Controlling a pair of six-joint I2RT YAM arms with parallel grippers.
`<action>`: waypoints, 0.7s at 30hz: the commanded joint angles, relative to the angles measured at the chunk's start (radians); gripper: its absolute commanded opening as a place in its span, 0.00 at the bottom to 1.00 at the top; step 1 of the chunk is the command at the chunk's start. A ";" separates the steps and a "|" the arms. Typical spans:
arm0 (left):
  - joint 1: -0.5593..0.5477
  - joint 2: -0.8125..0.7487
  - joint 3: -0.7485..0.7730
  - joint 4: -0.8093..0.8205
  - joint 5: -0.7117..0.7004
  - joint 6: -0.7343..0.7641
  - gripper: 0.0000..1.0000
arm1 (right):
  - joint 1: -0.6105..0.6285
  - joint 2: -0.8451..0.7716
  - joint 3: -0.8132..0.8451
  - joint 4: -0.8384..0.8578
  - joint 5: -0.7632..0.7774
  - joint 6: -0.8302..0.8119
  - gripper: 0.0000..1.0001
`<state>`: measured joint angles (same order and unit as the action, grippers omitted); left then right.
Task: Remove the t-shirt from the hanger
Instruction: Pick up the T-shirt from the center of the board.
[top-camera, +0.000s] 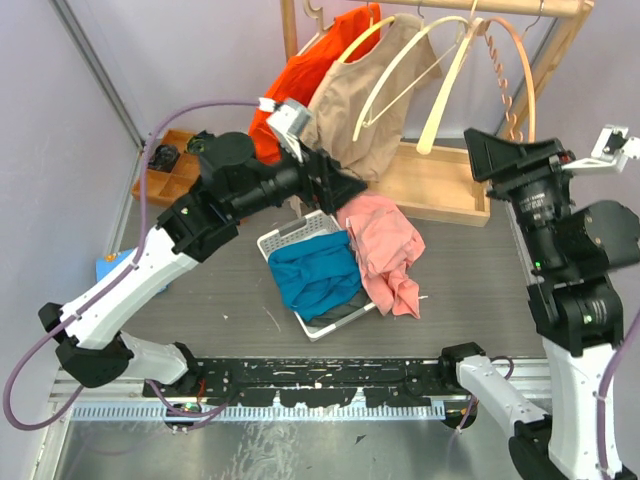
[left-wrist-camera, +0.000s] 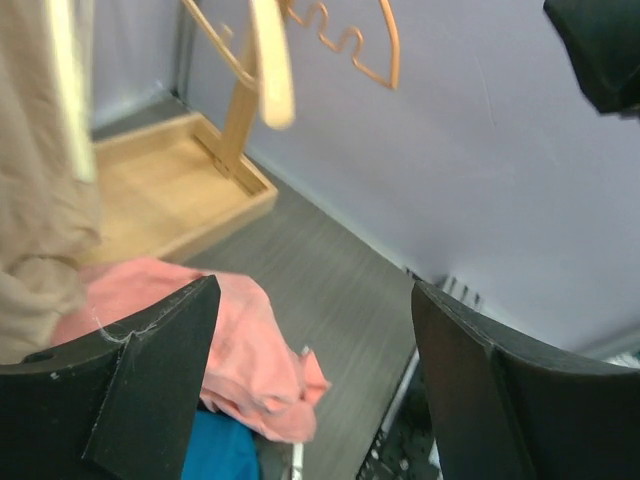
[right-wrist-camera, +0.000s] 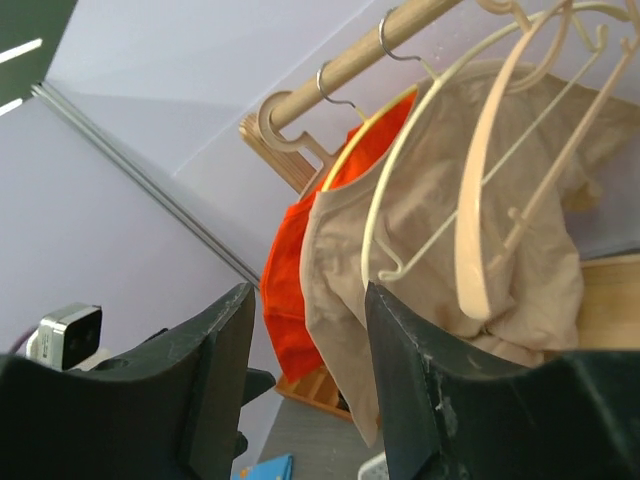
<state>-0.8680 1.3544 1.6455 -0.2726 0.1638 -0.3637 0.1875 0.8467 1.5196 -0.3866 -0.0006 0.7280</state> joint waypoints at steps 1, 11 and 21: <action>-0.130 0.055 0.004 -0.127 -0.083 0.071 0.92 | -0.003 -0.036 0.033 -0.182 0.016 -0.096 0.54; -0.251 0.266 0.022 -0.185 -0.313 0.144 0.98 | -0.003 -0.073 0.100 -0.226 0.012 -0.116 0.56; -0.252 0.534 0.167 -0.263 -0.446 0.301 0.98 | -0.004 -0.103 0.140 -0.268 0.030 -0.114 0.56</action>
<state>-1.1168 1.8198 1.7218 -0.4824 -0.2070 -0.1390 0.1875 0.7525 1.6161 -0.6624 0.0174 0.6323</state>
